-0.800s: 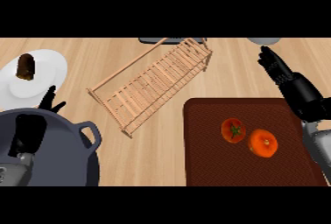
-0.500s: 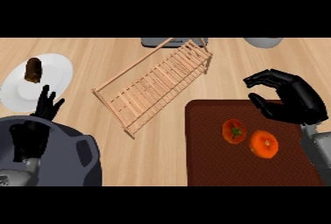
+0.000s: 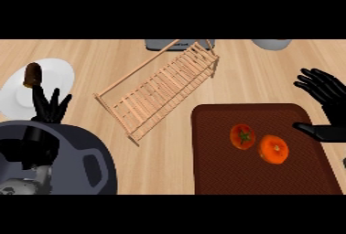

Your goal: Pick the squash from the tray and place it in the tiered shelf

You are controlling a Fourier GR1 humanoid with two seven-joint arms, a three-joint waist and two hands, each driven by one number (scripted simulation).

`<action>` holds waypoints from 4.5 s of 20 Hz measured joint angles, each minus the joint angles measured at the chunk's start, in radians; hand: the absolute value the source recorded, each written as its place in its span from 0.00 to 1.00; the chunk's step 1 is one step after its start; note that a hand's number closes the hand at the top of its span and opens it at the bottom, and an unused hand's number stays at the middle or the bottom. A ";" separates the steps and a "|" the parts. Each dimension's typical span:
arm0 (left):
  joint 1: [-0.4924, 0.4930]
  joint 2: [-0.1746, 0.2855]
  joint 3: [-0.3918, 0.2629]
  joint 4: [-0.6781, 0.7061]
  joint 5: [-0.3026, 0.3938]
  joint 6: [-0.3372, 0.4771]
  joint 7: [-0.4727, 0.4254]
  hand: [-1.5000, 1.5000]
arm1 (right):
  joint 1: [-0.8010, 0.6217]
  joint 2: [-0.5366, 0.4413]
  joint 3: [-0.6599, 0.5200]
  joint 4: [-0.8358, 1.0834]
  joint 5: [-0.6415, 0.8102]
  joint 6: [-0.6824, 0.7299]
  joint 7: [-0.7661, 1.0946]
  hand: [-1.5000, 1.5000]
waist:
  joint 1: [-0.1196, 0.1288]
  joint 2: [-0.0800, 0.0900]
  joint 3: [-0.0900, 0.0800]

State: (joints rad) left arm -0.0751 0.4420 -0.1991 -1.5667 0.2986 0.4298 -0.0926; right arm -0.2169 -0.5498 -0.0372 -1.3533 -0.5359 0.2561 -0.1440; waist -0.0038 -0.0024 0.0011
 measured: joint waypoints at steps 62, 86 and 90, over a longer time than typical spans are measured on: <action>-0.002 0.022 -0.060 -0.061 0.030 0.079 0.038 0.50 | 0.083 -0.020 0.380 -0.165 1.272 0.013 0.400 0.00 | 0.005 0.003 -0.001; -0.021 0.036 -0.067 -0.042 0.053 0.071 0.030 0.50 | 0.037 0.192 0.647 -0.185 1.597 -0.022 0.264 1.00 | 0.006 -0.016 -0.019; -0.014 0.046 -0.077 -0.053 0.061 0.081 0.032 0.50 | 0.058 0.274 0.725 -0.239 1.594 0.010 0.269 1.00 | 0.007 -0.011 -0.011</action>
State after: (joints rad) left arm -0.0892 0.4879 -0.2757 -1.6199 0.3597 0.5110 -0.0603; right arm -0.1588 -0.2758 0.6878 -1.5926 1.0584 0.2662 0.1248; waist 0.0034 -0.0134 -0.0100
